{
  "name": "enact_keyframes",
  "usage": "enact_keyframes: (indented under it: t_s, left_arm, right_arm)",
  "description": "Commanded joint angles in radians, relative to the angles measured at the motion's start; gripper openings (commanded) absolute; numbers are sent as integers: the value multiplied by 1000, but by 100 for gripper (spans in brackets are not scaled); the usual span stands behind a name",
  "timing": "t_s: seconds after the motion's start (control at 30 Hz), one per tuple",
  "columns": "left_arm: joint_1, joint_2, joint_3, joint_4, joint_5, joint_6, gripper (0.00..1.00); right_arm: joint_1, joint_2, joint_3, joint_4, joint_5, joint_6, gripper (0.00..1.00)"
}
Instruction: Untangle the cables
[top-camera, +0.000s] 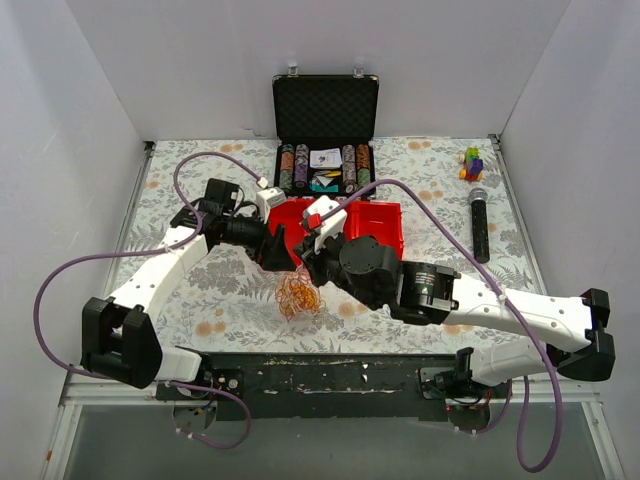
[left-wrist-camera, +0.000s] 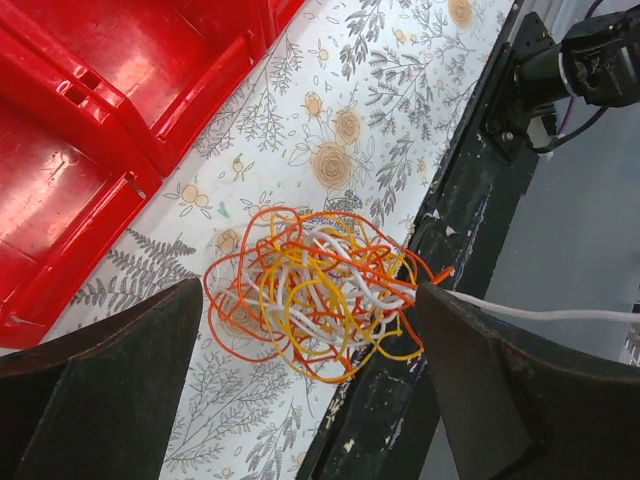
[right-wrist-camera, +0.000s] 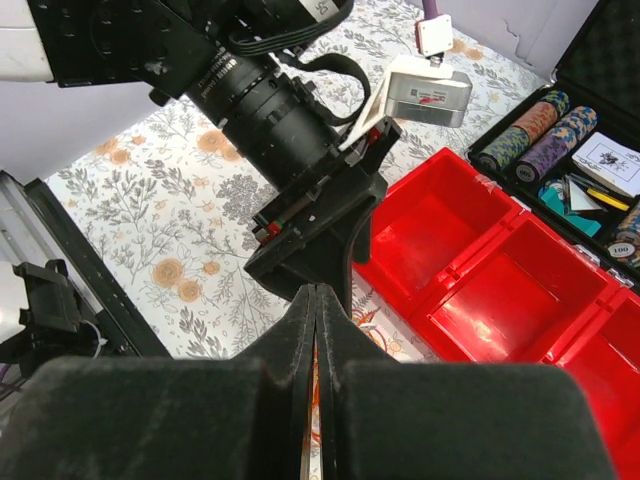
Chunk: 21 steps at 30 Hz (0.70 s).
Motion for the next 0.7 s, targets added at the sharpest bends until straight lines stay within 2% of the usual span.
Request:
enact_keyframes:
  t_s: [0.0, 0.1, 0.2, 0.27, 0.3, 0.37, 0.43, 0.57, 0.67]
  left_arm:
    - [-27, -5, -18, 38, 60, -29, 89]
    - [-59, 10, -41, 46, 55, -44, 87]
    - [-90, 12, -72, 66, 53, -58, 74]
    - [-97, 10, -78, 66, 63, -56, 54]
    - [-97, 7, -80, 63, 66, -53, 38]
    - [-97, 2, -83, 63, 50, -52, 15]
    - [-97, 1, -90, 64, 37, -53, 0]
    - [-97, 5, -100, 89, -8, -71, 0]
    - [-97, 12, -115, 138, -112, -101, 0]
  right_arm:
    - [4, -3, 68, 63, -18, -7, 1]
    - [4, 11, 87, 68, -29, -11, 1]
    - [4, 23, 110, 71, -34, -16, 1]
    - [4, 25, 117, 74, -32, -23, 1]
    - [4, 23, 119, 76, -28, -28, 1]
    - [4, 22, 123, 76, -23, -34, 1]
    - [4, 19, 131, 76, -24, -34, 1]
    - [4, 13, 146, 60, -38, -36, 1]
    - [4, -6, 156, 54, -61, -27, 1]
